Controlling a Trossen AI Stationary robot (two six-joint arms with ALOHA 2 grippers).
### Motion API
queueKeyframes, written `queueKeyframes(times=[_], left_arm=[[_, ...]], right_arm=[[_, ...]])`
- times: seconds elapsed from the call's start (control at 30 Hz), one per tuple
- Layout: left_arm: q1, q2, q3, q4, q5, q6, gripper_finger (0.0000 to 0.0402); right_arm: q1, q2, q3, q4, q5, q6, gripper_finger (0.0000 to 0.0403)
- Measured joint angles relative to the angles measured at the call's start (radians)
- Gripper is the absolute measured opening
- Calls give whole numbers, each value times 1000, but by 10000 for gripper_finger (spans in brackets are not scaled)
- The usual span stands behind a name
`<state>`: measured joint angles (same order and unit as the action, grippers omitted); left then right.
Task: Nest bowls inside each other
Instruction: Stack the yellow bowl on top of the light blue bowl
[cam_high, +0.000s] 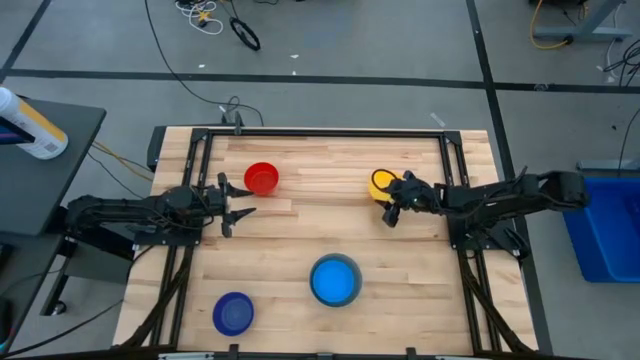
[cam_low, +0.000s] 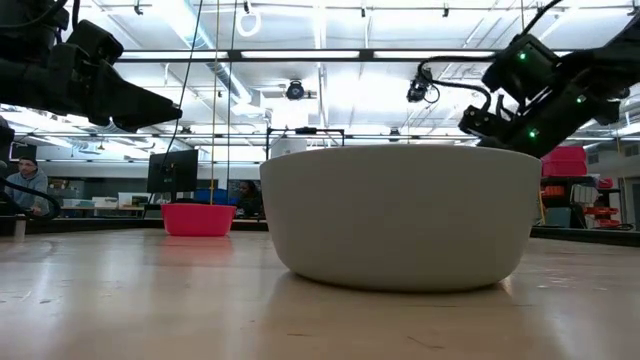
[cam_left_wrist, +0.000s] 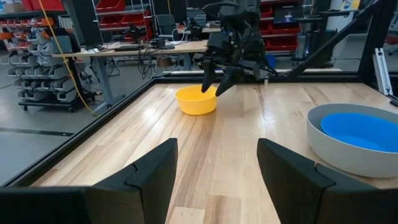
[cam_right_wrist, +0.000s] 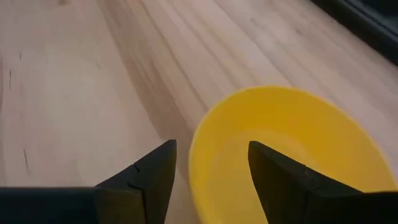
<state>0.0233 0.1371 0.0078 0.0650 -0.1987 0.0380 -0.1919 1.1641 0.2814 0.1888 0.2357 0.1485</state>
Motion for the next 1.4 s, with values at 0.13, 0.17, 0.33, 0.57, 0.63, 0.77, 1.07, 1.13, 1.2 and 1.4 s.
queueKeyframes(times=[0.13, 0.17, 0.33, 0.57, 0.63, 0.77, 1.07, 1.13, 1.2, 1.4], left_arm=[[0, 0, 0, 0, 0, 0, 231], [0, 0, 0, 0, 0, 0, 231], [0, 0, 0, 0, -6, 2, 231], [0, 0, 0, 0, -11, 3, 231], [0, 0, 0, 0, -11, 3, 231], [0, 0, 0, 0, -11, 3, 231], [0, 0, 0, 1, -11, 3, 231], [0, 0, 0, 1, -11, 3, 231], [0, 0, 0, 1, -11, 3, 231], [0, 0, 0, 0, -19, 3, 231]], right_arm=[[-4, 0, -57, 76, -8, 20, 207], [-4, 0, -66, 85, -8, 27, 205], [-4, 0, -93, 120, -30, 43, 197], [-4, 1, -99, 126, -30, 46, 184], [-4, 1, -99, 126, -30, 45, 178], [-4, 1, -99, 126, -27, 50, 160], [-4, 3, -99, 123, 7, 53, 100], [-4, 9, -99, 125, 7, 53, 93], [-4, 23, -99, 125, 7, 53, 86], [-3, 69, -95, 170, 21, 49, 16]])
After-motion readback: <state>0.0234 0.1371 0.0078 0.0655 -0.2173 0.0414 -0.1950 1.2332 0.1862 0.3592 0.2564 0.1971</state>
